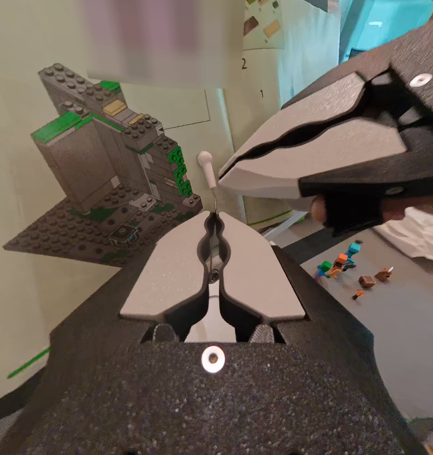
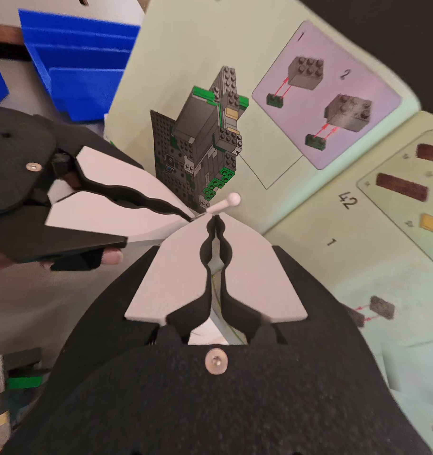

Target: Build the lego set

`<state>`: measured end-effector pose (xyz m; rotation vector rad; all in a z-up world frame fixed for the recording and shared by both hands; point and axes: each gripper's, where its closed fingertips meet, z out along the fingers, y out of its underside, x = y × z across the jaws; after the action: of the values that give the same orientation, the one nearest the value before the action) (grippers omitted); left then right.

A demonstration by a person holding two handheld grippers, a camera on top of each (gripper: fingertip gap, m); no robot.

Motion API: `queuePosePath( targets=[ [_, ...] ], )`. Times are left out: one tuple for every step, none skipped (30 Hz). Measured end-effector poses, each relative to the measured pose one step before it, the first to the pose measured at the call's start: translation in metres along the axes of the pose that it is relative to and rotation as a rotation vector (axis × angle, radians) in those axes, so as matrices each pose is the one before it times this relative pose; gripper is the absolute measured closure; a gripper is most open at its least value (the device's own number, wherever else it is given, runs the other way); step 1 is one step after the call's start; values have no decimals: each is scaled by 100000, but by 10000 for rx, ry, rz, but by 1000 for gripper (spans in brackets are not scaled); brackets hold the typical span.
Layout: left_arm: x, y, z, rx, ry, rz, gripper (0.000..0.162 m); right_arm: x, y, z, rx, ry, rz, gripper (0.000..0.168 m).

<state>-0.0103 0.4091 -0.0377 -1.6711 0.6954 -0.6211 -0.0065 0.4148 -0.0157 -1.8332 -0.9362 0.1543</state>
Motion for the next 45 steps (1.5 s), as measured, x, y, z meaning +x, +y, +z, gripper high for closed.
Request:
queuePosePath(
  targets=[
    [-34,5,56,-80,-80,363,161,-15,-86,-478,108,23,55,168],
    [40,17,65,-101,-40,287,161,86,-34,-472,74,97,26,168],
    [107,1,61,-93,12,216,161,243,129,-454,-21,196,-24,168],
    [71,19,49,-65,-11,189,161,360,337,-343,-131,266,-129,168],
    [74,17,27,-44,-6,178,161,310,557,-177,-220,258,-225,168],
    [14,6,-31,-33,-43,166,161,82,694,25,-260,146,-219,168],
    [24,11,-16,-38,-30,105,161,-201,652,214,-190,33,-166,168],
    [165,20,35,-41,53,66,161,-306,550,352,-135,29,-143,168],
    [241,36,79,-56,82,120,161,-271,506,454,-163,116,-153,168],
    [154,58,104,-67,-15,175,161,-182,345,485,-111,206,-156,168],
    [167,53,100,-93,-9,229,161,-144,177,431,-41,227,-112,168],
    [85,52,81,-126,-59,241,161,-100,49,301,0,197,-47,168],
    [-23,38,42,-118,-97,213,161,-15,-20,128,28,165,20,168],
    [-39,19,41,-91,-56,154,161,9,-2,-11,21,63,92,168],
    [12,3,17,-63,11,87,161,23,67,-132,15,-42,173,168],
    [-14,0,-10,-64,11,71,161,103,131,-226,29,-76,168,168],
    [-25,34,-38,-68,-5,119,161,198,47,-374,148,-65,118,168],
    [4,100,-68,-84,-3,149,161,263,-27,-527,247,-74,148,168],
    [135,89,-127,-35,77,121,157,359,85,-585,172,-44,236,168],
    [156,4,-264,43,114,-6,153,478,184,-614,106,15,253,168],
    [134,-140,-422,162,100,-72,150,491,108,-594,159,36,166,168],
    [27,-226,-542,223,32,-105,148,548,160,-527,137,102,69,168],
    [-31,-201,-632,212,-14,-111,147,578,380,-360,-11,165,3,168],
    [-12,-128,-688,165,-2,-128,146,383,618,-183,-167,91,-30,168],
    [-20,-34,-751,116,-12,-168,146,210,650,-149,-178,45,-31,168],
    [-57,-4,-845,143,-47,-151,146,73,276,-344,69,44,-61,168],
    [-142,113,-933,111,-110,-85,146,-189,-171,-674,390,-34,-119,168],
    [-204,234,-1021,64,-152,-6,146,-369,-379,-934,519,-53,-127,168],
    [-302,320,-1071,69,-206,40,147,-320,-267,-1015,423,54,-123,168],
    [-373,478,-1057,18,-205,10,149,-170,-25,-971,276,196,-132,168],
    [-422,613,-938,-13,-192,-46,151,-15,133,-920,220,299,-116,168],
    [-499,763,-765,-78,-181,-97,151,115,312,-796,154,338,-74,168],
    [-507,856,-582,-127,-153,-98,151,257,556,-649,47,370,-57,168],
    [-500,837,-425,-105,-125,-92,151,374,675,-532,31,392,-55,168],
    [-541,830,-320,-113,-146,-120,151,358,706,-456,67,354,23,168],
    [-446,757,-260,-89,-94,-170,150,245,728,-425,65,263,164,168],
    [-251,676,-261,-70,-20,-228,150,107,762,-415,37,181,290,168],
    [-127,524,-329,-1,-19,-220,150,-36,723,-459,22,140,370,164],
    [13,421,-367,45,-14,-163,151,-206,612,-541,43,98,390,157],
    [214,370,-395,44,22,-110,152,-355,450,-680,78,79,370,156],
    [317,310,-454,74,-1,-75,154,-416,329,-839,85,124,319,156],
    [461,313,-522,61,11,-41,156,-497,268,-1002,49,146,247,154],
    [605,335,-566,8,22,2,157,-687,283,-1124,-23,82,191,152],
    [704,276,-588,26,15,42,158,-841,371,-1128,-106,10,162,152],
    [687,158,-635,63,-37,87,160,-882,509,-1082,-207,-1,173,151]
  ],
)
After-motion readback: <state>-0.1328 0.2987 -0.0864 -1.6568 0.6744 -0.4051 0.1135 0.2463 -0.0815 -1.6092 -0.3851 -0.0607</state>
